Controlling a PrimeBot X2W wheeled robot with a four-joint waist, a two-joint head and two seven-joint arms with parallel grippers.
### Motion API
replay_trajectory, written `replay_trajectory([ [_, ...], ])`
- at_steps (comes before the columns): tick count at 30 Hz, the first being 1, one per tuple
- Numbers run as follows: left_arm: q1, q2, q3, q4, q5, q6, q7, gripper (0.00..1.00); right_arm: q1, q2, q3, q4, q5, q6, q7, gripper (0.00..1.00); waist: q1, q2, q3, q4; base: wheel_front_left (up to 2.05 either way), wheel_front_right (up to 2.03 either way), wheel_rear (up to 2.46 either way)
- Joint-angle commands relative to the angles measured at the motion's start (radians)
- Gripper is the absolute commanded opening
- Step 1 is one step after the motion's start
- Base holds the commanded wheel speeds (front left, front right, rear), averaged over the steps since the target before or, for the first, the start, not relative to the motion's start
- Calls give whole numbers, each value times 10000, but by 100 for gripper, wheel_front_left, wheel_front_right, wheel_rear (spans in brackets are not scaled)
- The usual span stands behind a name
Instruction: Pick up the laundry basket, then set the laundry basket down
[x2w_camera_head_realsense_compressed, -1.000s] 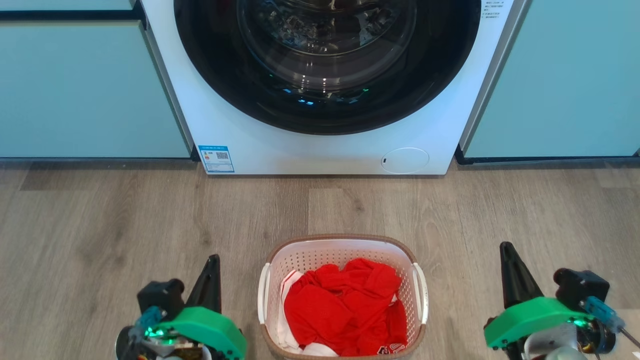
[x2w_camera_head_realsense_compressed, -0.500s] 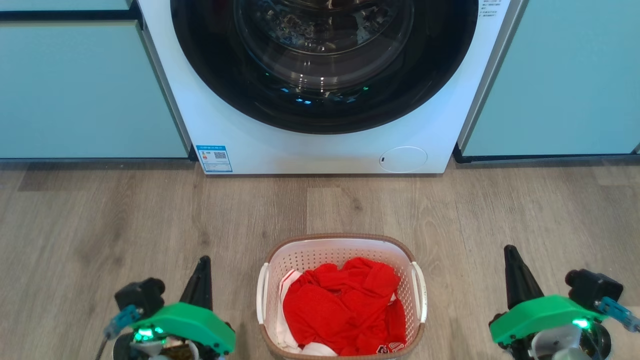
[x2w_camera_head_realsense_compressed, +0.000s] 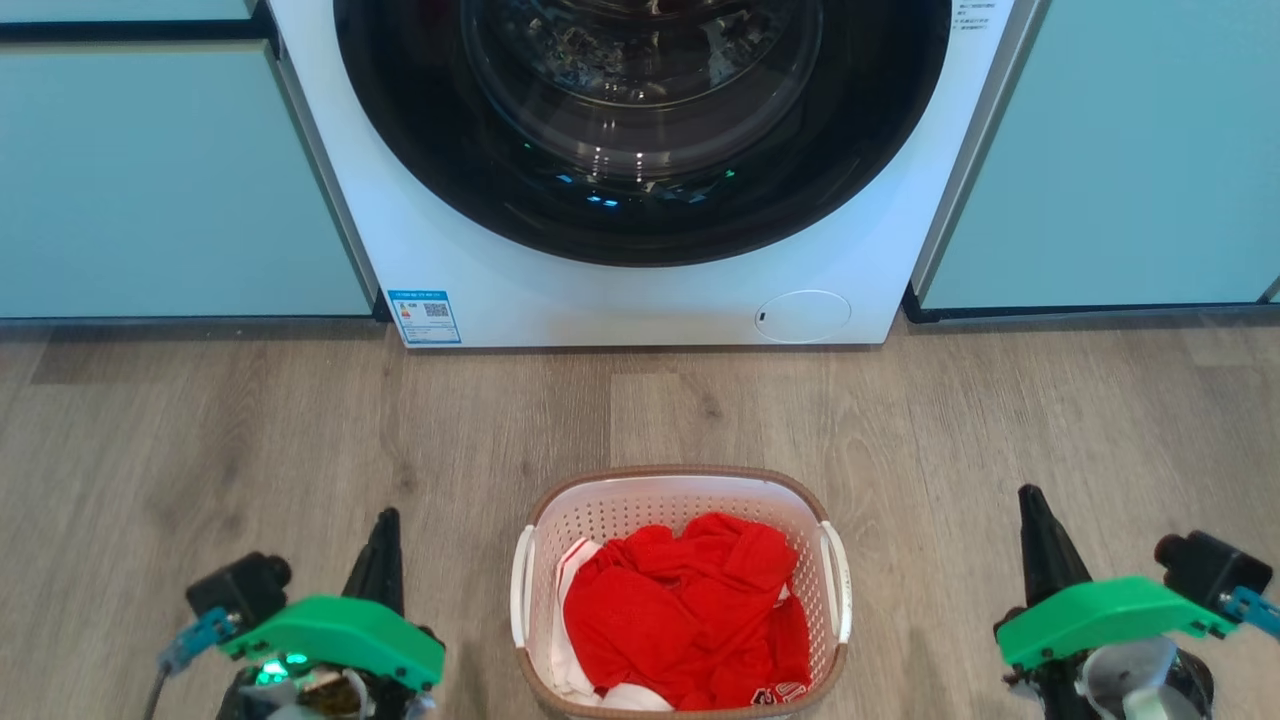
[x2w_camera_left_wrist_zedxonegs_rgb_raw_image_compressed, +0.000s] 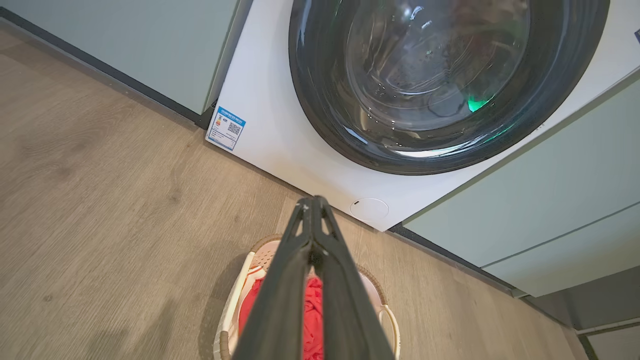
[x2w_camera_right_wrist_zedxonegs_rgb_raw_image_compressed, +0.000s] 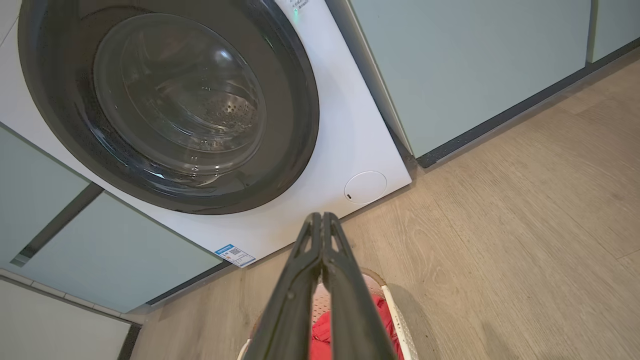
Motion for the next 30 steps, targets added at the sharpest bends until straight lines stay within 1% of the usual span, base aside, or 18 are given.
replay_trajectory([
  [1,-615,114,244,-383,-228,-79,41,0,-513,-190,21,-296,248,-9,35,0,0,0,2,-3,0,0,0],
  [30,-803,151,1108,-460,-3495,-483,852,0,-801,-243,-280,-157,3562,-14,835,0,0,0,58,-128,0,0,0],
])
